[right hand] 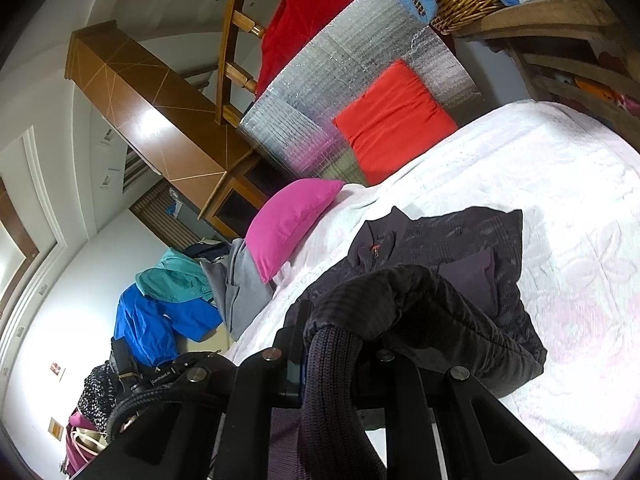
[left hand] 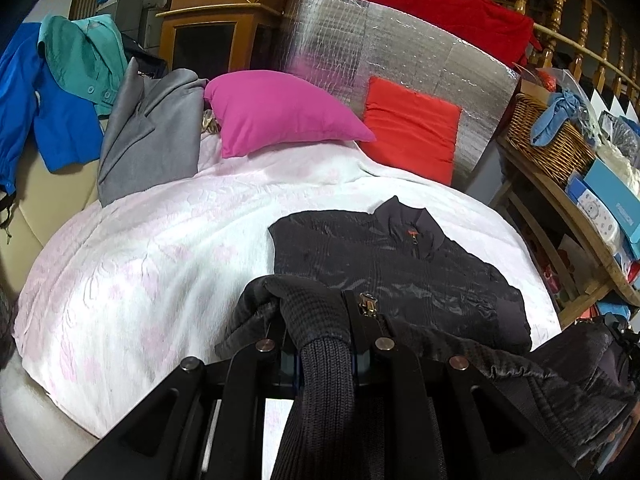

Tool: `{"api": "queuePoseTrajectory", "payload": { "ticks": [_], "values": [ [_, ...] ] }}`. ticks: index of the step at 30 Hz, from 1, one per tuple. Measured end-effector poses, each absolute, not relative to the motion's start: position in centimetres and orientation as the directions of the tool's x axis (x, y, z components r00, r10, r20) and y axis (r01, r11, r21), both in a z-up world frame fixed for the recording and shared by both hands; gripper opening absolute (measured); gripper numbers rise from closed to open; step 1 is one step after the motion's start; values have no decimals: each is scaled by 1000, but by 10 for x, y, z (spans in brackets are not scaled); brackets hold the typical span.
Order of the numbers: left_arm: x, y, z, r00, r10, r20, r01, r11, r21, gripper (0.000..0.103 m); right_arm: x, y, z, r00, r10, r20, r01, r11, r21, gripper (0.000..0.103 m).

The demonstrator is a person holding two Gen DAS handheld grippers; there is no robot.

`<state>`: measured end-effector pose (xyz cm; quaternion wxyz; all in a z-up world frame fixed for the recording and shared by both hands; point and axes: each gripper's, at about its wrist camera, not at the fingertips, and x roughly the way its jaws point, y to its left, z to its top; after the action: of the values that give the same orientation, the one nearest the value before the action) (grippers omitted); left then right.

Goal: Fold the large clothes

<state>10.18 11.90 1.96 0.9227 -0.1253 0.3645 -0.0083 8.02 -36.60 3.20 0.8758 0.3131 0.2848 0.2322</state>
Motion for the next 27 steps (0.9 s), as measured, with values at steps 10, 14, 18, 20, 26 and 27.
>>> {"api": "queuePoseTrajectory", "payload": {
  "ticks": [10,14,18,20,26,27],
  "values": [
    [129,125,21,731,-86,-677,-99,968,-231,18,113,-365,40,737,564,-373,-216,718,661,15],
    [140,127,20,727,-74,-682,-110,969,-223,18,124,-367,42,740,554,-383,-209,729,652,15],
    [148,128,18,722,-66,-689,-117,969,-216,18,132,-367,42,741,545,-393,-204,739,642,15],
    [154,128,16,718,-62,-693,-119,970,-211,17,136,-367,42,741,541,-398,-201,744,638,15],
    [166,129,14,713,-56,-698,-122,971,-203,18,146,-368,40,741,534,-407,-198,753,627,15],
    [168,129,14,713,-55,-699,-122,972,-201,17,148,-368,41,742,532,-409,-198,756,624,15]
  ]
}}
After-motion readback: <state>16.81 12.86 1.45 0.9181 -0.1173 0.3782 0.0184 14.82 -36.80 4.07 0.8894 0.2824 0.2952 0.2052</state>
